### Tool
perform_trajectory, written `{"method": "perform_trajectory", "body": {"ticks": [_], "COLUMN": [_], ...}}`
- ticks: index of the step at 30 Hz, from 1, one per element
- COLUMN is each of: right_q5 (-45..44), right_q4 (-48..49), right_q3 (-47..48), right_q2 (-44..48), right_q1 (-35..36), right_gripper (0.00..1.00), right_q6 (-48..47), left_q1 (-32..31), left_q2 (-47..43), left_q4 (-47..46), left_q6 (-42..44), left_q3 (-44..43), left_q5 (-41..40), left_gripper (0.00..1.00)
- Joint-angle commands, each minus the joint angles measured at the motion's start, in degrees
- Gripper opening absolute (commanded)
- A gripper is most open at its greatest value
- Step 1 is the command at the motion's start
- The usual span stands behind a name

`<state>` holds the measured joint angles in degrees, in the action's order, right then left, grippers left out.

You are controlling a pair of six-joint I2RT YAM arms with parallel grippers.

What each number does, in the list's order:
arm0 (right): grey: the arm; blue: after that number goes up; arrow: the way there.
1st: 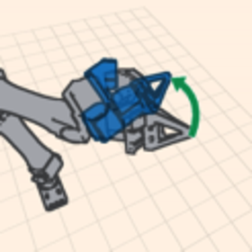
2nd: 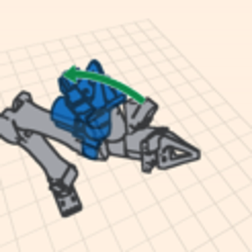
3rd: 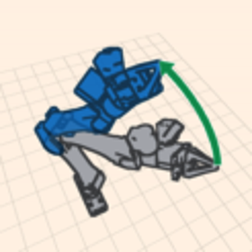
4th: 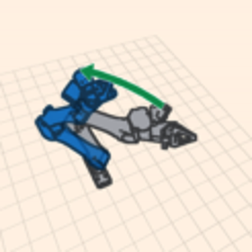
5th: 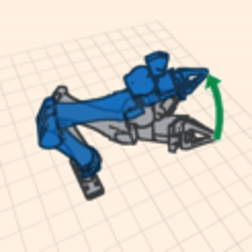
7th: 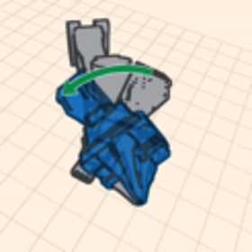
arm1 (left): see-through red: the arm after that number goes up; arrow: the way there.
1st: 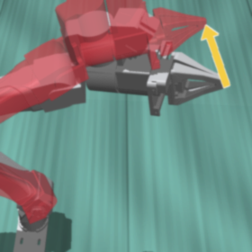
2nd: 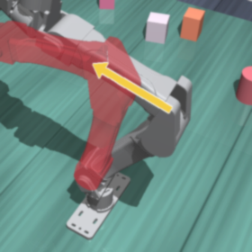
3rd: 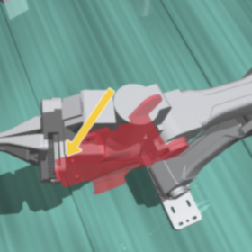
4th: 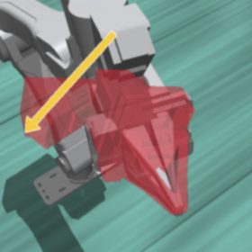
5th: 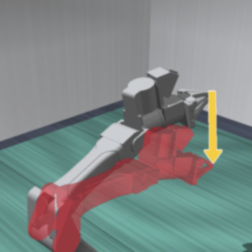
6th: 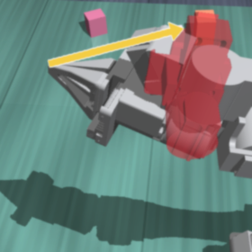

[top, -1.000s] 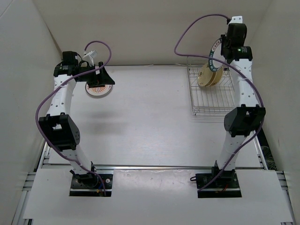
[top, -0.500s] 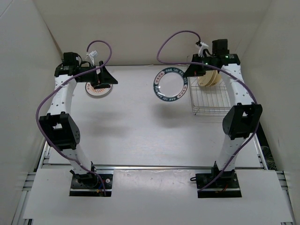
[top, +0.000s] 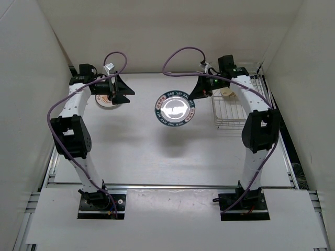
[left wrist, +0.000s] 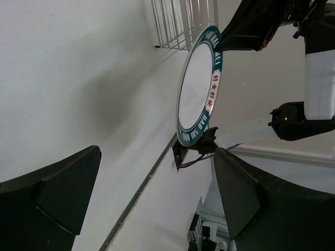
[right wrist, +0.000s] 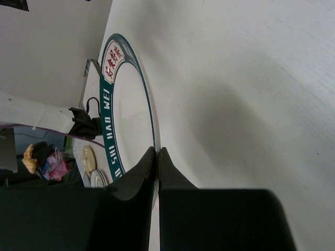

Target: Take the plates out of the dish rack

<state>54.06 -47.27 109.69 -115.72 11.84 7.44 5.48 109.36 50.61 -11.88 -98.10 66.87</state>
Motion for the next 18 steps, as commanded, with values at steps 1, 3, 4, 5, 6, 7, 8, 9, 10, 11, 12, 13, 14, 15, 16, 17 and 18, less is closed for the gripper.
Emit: {"method": "perform_trajectory", "body": {"ticks": [1, 3, 4, 5, 6, 7, 8, 9, 10, 11, 12, 13, 14, 15, 16, 17, 18], "right_q5": [6.57, 8.07, 8.77, 9.30, 9.92, 10.53, 11.15, 11.76, 13.07, 13.09, 13.69, 13.70, 14.40, 14.40, 14.40, 14.40, 14.40], "right_q4": [3.32, 3.32, 4.19, 4.81, 4.81, 5.60, 6.48, 7.01, 8.06, 8.07, 8.68, 8.68, 9.29, 9.30, 10.08, 10.09, 10.70], "right_q3": [1.13, 1.92, 1.93, 2.54, 2.55, 2.55, 2.03, 2.02, 2.02, 2.02, 2.02, 2.02, 2.02, 2.02, 2.02, 2.02, 2.02], "right_q2": [-1.78, -2.84, -3.71, -4.42, -4.42, -4.42, -5.03, -5.04, -5.56, -5.57, -6.09, -6.09, -6.09, -6.62, -6.62, -6.62, -6.62], "right_q1": [2.31, 3.72, 4.50, 4.51, 5.21, 5.74, 5.74, 5.74, 5.74, 5.74, 5.74, 5.74, 5.74, 5.74, 5.74, 5.74, 5.74], "right_gripper": [0.00, 0.00, 0.00, 0.00, 0.00, 0.00, 0.00, 0.00, 0.00, 0.00, 0.00, 0.00, 0.00, 0.00, 0.00, 0.00, 0.00], "right_q6": [2.05, 3.54, 4.07, 4.85, 5.38, 6.00, 7.14, 7.76, 8.37, 8.99, 9.78, 9.78, 10.31, 11.09, 11.10, 11.71, 12.50], "left_q1": [-2.74, -3.89, -4.42, -5.29, -5.30, -5.91, -5.91, -6.44, -6.44, -6.44, -6.44, -6.44, -6.96, -6.97, -6.97, -6.97, -6.97], "left_q2": [-0.21, 0.41, 0.94, 0.94, 1.55, 1.56, 1.56, 2.08, 2.08, 2.08, 2.08, 2.08, 2.08, 2.61, 2.61, 2.61, 2.61], "left_q4": [-1.65, -1.65, -1.65, -1.65, -1.65, -1.65, -1.65, -1.65, -1.65, -1.65, -1.65, -1.65, -1.65, -1.65, -1.65, -1.65, -1.65], "left_q6": [-0.60, -0.60, -0.60, -0.60, -0.60, -0.60, -0.60, -0.60, -0.60, -0.60, -0.60, -0.60, -0.60, -0.60, -0.60, -0.60, -0.60], "left_q3": [-0.07, -0.07, -0.07, -0.07, -0.07, -0.07, -0.07, -0.07, -0.07, -0.07, 0.45, 0.46, 0.46, 1.07, 1.07, 1.07, 1.07], "left_q5": [3.44, 4.06, 4.06, 4.06, 4.06, 4.06, 4.06, 4.06, 4.06, 4.06, 4.06, 4.06, 4.06, 4.06, 4.06, 4.06, 4.06], "left_gripper": [1.00, 1.00, 1.00, 1.00, 1.00, 1.00, 1.00, 1.00, 1.00, 1.00, 1.00, 0.99, 0.99, 0.99, 0.99, 0.97, 0.96]}}
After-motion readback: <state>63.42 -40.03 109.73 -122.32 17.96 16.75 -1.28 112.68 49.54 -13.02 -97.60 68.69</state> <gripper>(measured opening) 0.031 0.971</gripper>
